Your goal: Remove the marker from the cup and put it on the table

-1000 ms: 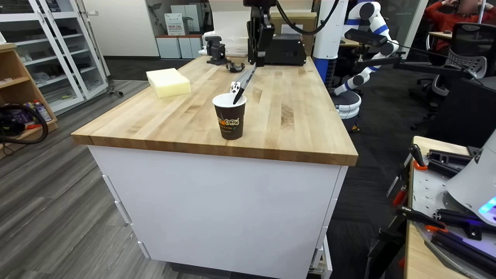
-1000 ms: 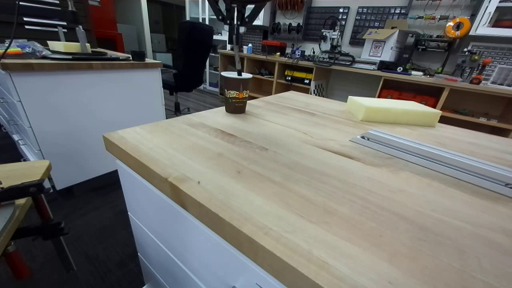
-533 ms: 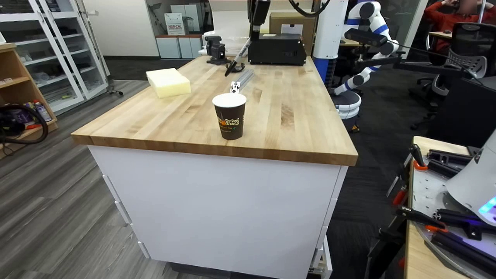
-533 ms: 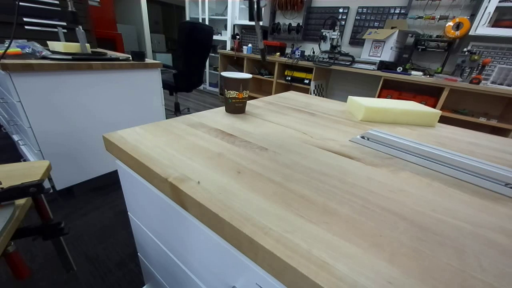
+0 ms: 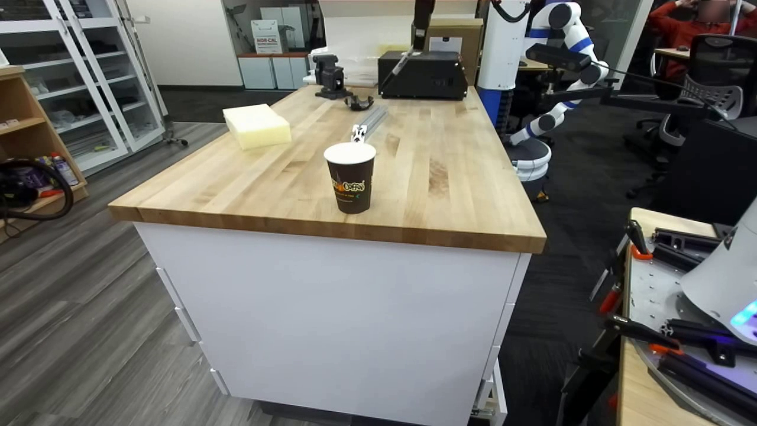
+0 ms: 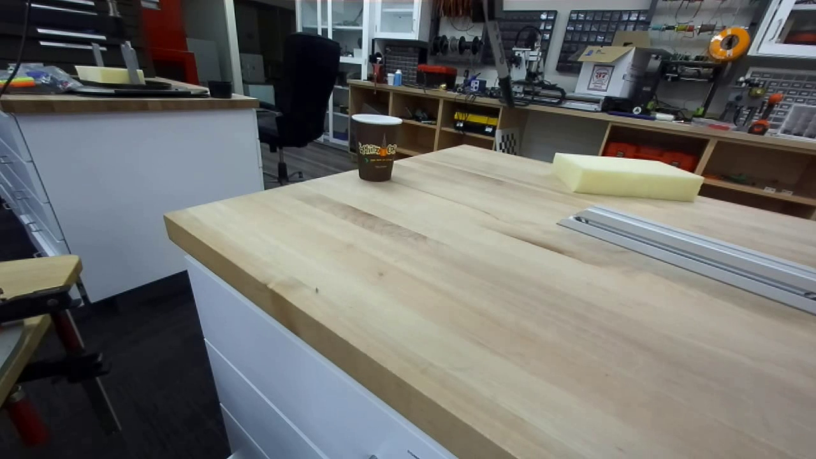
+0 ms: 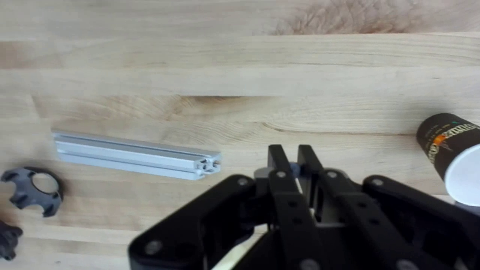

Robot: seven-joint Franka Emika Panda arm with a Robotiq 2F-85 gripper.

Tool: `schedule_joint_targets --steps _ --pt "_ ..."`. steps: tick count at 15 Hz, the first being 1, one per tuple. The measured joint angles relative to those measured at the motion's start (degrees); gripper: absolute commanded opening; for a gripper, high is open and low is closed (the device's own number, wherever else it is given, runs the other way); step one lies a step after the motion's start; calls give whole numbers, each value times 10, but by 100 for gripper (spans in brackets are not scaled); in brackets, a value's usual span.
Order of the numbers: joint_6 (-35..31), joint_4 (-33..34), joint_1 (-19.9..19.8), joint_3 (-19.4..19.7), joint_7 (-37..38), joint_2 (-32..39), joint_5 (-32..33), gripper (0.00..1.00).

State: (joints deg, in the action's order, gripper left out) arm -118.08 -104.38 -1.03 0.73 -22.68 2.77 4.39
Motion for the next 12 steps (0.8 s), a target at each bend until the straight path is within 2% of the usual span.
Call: schedule_joint_targets --steps 6,7,8,12 --pt "9 -7 -13 21 102 22 70 8" --pt "13 -6 -14 23 117 26 78 27" --pt "19 -6 -15 26 130 29 83 38" --pt "31 -5 -21 35 155 34 74 62"
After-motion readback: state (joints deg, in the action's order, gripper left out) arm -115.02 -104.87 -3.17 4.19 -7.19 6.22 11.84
